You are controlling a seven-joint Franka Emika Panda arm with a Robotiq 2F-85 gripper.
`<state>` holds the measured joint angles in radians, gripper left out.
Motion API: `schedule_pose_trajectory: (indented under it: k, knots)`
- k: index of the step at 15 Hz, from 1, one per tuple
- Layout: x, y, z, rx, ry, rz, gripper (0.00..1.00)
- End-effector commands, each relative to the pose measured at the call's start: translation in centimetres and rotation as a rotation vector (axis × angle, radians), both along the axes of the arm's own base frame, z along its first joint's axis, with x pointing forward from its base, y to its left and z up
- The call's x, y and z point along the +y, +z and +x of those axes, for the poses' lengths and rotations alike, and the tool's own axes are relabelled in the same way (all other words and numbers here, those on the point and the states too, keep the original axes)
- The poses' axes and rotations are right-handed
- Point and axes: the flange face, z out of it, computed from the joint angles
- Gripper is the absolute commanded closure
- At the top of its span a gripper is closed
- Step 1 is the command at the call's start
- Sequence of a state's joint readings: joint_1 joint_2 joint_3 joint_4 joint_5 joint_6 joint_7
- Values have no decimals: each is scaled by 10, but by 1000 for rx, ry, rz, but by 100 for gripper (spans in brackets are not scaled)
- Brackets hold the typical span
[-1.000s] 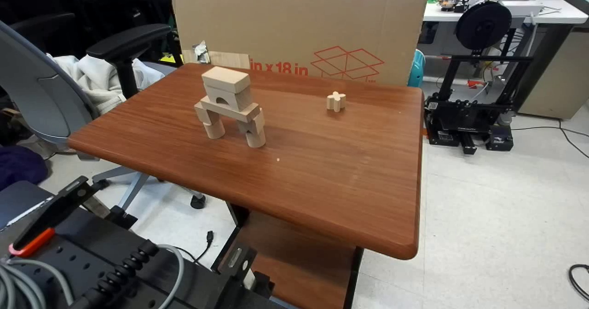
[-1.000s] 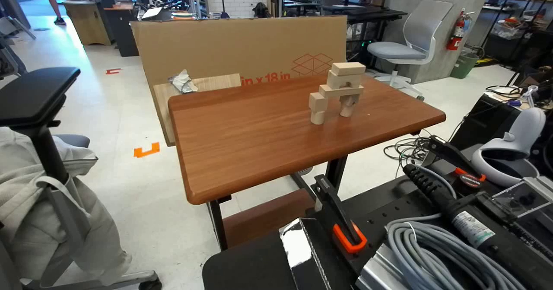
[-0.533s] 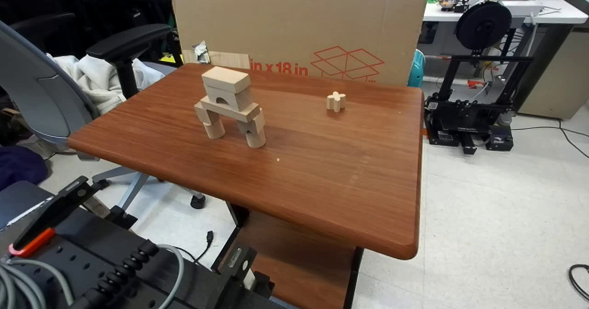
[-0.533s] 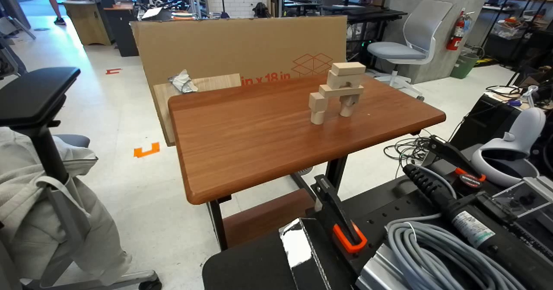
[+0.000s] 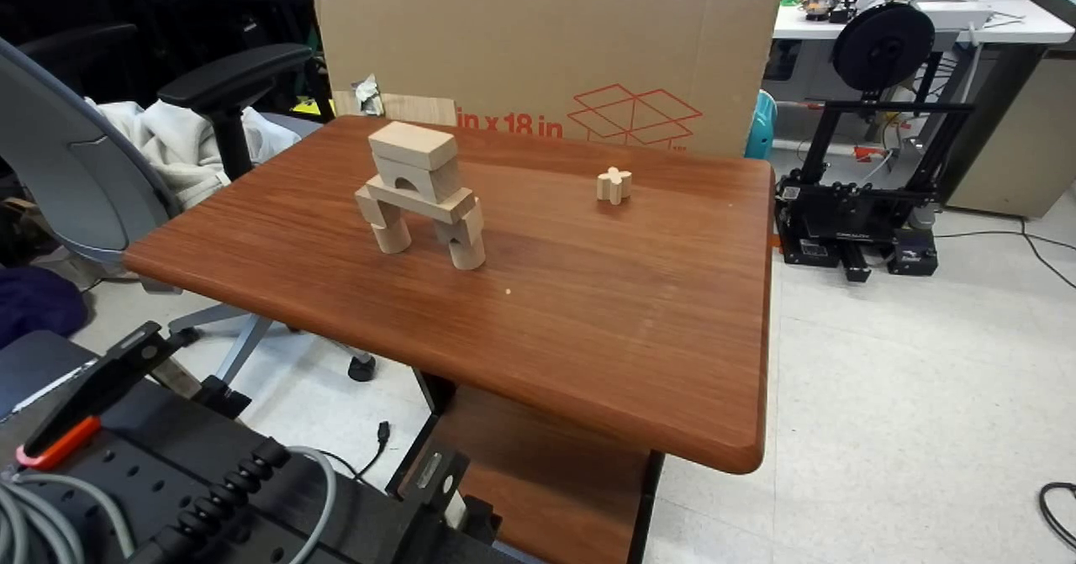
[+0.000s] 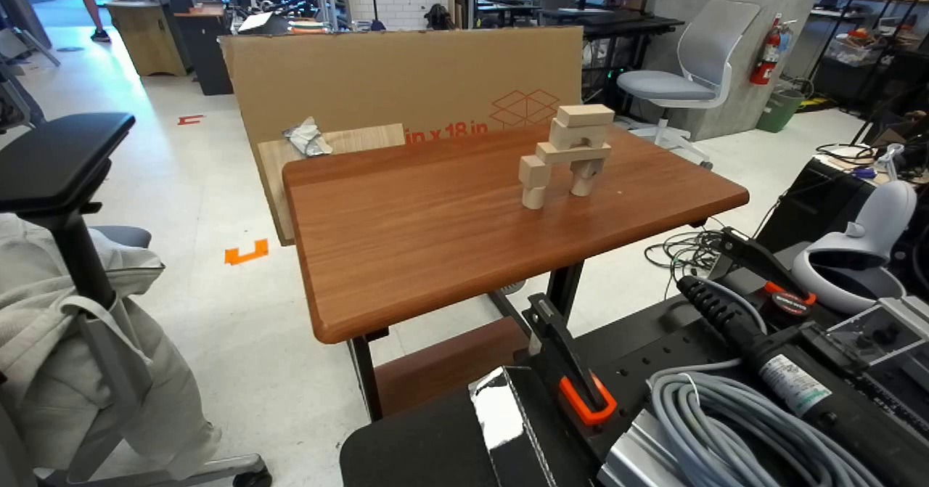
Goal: Put the star block on the wooden tower
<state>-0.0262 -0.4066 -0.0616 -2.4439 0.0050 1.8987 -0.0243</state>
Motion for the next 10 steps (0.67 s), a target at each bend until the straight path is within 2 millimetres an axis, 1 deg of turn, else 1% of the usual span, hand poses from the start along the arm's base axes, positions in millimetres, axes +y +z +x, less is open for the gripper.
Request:
schedule_pose_trajectory:
  k: [1,4,6,7,8,10]
  knots:
    - [-32,-17,60,-47,-43,3,0]
    - [-57,-36,102,-103,-24,-35,0]
    - [-68,-50,129,-133,-19,-55,0]
    - [-73,-59,143,-137,-18,-60,0]
    - [-76,-64,154,-140,-19,-65,0]
    - [-81,-86,176,-144,-28,-78,0]
